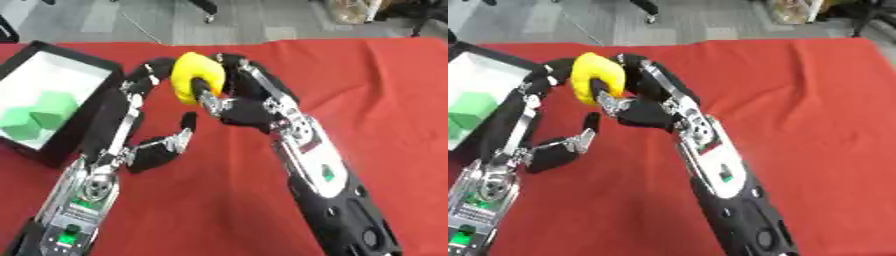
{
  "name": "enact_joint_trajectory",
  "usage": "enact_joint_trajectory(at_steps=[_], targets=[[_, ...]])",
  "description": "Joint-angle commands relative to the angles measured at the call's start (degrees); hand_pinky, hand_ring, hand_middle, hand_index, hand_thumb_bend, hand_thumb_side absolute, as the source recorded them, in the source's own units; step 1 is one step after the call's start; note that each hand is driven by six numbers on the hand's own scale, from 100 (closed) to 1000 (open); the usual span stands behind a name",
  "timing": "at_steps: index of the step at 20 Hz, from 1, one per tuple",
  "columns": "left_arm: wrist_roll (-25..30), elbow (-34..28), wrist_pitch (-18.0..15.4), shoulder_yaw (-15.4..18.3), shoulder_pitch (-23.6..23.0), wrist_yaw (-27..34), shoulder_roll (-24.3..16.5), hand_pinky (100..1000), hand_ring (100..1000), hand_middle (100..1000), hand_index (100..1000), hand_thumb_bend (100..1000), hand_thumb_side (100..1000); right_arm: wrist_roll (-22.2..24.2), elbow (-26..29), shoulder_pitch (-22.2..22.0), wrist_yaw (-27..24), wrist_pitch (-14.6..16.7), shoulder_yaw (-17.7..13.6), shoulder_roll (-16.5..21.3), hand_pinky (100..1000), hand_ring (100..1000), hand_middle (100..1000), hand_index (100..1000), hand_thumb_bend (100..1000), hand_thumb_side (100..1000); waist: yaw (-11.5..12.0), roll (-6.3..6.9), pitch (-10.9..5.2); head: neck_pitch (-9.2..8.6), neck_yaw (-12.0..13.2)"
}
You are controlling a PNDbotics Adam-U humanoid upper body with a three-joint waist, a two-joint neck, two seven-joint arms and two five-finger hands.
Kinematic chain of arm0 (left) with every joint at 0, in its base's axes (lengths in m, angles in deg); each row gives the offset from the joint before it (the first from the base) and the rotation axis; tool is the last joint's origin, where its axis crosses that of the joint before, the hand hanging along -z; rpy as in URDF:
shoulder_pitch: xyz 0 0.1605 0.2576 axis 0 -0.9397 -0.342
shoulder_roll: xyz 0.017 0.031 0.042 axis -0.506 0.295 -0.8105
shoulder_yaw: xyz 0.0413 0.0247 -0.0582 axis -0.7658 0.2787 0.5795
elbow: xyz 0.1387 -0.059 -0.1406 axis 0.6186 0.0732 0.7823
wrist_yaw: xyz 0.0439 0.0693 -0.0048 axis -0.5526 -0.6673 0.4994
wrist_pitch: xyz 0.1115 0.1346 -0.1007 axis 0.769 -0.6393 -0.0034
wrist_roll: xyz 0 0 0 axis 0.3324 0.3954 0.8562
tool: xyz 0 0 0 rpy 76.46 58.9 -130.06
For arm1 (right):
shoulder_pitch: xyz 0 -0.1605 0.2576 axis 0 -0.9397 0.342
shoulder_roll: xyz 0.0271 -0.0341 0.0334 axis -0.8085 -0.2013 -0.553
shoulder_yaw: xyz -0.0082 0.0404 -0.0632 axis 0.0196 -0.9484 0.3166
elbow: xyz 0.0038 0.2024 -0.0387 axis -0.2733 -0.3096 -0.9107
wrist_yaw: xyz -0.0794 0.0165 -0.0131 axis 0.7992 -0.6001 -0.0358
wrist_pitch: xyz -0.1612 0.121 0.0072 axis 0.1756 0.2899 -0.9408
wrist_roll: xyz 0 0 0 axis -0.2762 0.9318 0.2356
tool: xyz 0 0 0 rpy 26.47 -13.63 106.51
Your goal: Pick up the objects with one hand, pass them to the other hand, and then place them into the box on the other side of the table.
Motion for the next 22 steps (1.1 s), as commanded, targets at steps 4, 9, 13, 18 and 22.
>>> enact_joint_trajectory(at_steps=[4, 9, 13, 18, 22], targets=[[-4.48, -0.41, 0.75, 0.46, 1.83, 2.15, 0.0, 804, 838, 862, 874, 260, 211, 0.43, 1.13, 0.9, -0.85, -0.17, 0.29, -0.22, 809, 687, 410, 382, 100, 100, -0.12, -0.05, -1.87, -0.09, -0.28], [-7.22, -0.55, 0.86, 0.47, 2.45, 3.33, 0.32, 801, 835, 860, 871, 271, 215, 0.74, 0.59, 0.72, -2.03, -0.9, 0.38, -0.3, 808, 686, 410, 382, 100, 100, -0.15, -0.04, -1.86, -0.09, -0.65], [-7.8, -0.87, 0.02, 0.22, 2.57, 4.18, 0.35, 802, 835, 861, 871, 276, 216, 0.98, 0.16, 0.61, -2.98, -1.54, 0.41, -0.35, 808, 685, 410, 382, 100, 100, -0.17, -0.04, -1.86, -0.09, -0.83], [-6.07, -1.78, -2.27, -0.2, 2.46, 4.99, 0.13, 808, 840, 865, 878, 288, 213, 1.27, -0.05, 0.51, -3.36, -1.93, 0.37, -0.43, 806, 683, 408, 381, 100, 100, -0.18, -0.05, -1.87, -0.09, -1.15], [-3.45, -2.74, -4.42, -0.43, 2.5, 4.54, -0.09, 812, 844, 867, 884, 289, 206, 1.38, -0.11, 0.33, -3.37, -2.13, 0.31, -0.51, 805, 682, 408, 380, 100, 100, -0.2, -0.03, -1.84, -0.09, -1.37]])
